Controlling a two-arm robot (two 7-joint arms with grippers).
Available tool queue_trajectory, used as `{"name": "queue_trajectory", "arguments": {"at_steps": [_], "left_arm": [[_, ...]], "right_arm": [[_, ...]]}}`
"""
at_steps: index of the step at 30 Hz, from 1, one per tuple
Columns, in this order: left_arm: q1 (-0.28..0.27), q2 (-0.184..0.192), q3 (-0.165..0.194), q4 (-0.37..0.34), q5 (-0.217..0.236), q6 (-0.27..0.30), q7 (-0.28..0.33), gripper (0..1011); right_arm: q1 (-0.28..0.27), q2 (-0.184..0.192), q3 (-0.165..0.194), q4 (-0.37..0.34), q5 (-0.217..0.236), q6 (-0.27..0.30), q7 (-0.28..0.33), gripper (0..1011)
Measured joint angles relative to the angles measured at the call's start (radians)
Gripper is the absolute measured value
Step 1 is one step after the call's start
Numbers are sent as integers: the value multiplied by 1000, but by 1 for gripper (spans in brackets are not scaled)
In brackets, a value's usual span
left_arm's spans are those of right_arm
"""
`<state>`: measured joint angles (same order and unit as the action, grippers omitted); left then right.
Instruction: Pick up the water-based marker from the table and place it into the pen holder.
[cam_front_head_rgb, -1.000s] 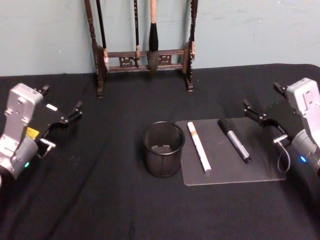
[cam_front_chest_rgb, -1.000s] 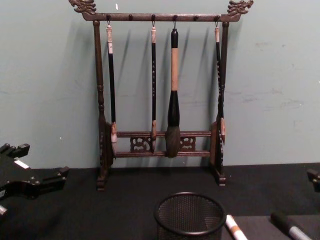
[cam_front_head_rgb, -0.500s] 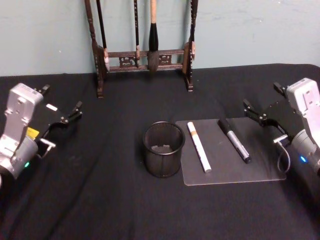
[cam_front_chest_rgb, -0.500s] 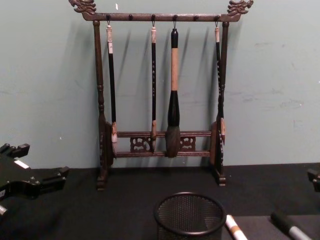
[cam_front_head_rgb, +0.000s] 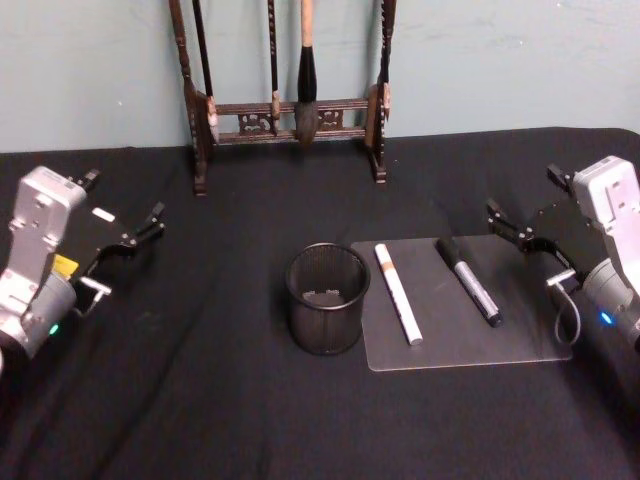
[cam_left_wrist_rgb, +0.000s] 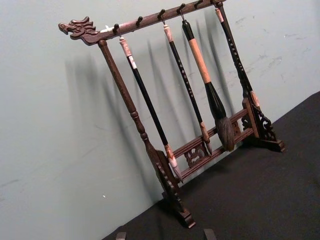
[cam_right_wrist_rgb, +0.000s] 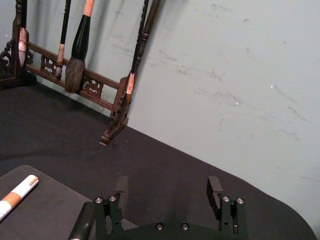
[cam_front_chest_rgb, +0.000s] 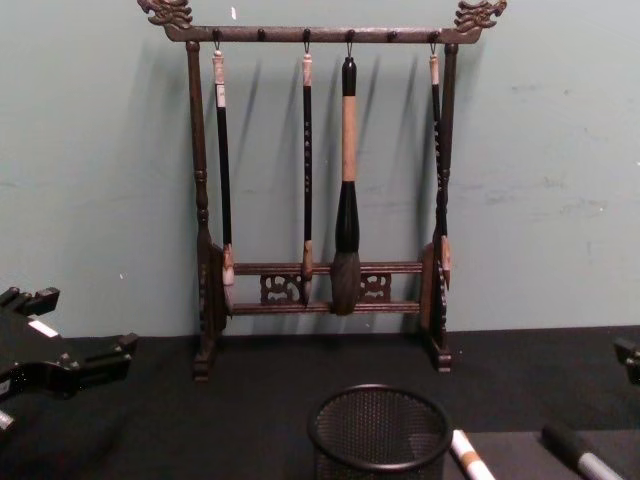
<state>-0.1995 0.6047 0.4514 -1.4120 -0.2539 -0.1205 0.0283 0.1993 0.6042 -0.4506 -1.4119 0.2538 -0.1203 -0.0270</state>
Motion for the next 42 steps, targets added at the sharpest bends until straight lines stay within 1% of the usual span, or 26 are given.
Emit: {"name": "queue_trajectory", "arguments": {"at_steps": [2,4,8,9,11,14,17,18,20,23,24,25,27,30,38,42], "left_arm": [[0,0,0,0,0,0,0,1001],[0,0,0,0,0,0,0,1001],[0,0,0,0,0,0,0,1001],[0,0,0,0,0,0,0,1001],[0,0,0,0,0,0,0,1001],[0,0,0,0,0,0,0,1001],[0,0,0,0,0,0,0,1001],[0,0,0,0,0,0,0,1001],[0,0,0,0,0,0,0,1001],[0,0,0,0,0,0,0,1001],[0,0,0,0,0,0,0,1001],[0,0,0,0,0,0,0,1001],[0,0,0,0,0,0,0,1001],[0,0,0,0,0,0,0,1001],[0,0,0,0,0,0,0,1001],[0,0,0,0,0,0,0,1001]], "right_arm": [[0,-1,3,0,0,2,8,1002],[-2,-3,11,0,11,12,25,1002],[-6,-5,26,-13,44,46,67,1002],[-7,-5,31,-20,62,65,85,1002],[-7,-6,36,-26,79,88,106,1002],[-6,-9,47,-41,115,145,147,1002],[-1,-12,51,-46,133,180,170,1002],[4,-15,52,-47,141,203,185,1002],[8,-18,53,-47,147,223,198,1002],[21,-26,49,-47,150,267,221,1002],[21,-26,49,-47,150,267,221,1002],[28,-31,46,-46,150,284,227,1002],[34,-35,43,-43,147,301,232,1002],[51,-49,36,-34,138,348,242,1002],[78,-71,21,-15,110,416,256,1002],[88,-82,16,-5,96,439,261,1002]]}}
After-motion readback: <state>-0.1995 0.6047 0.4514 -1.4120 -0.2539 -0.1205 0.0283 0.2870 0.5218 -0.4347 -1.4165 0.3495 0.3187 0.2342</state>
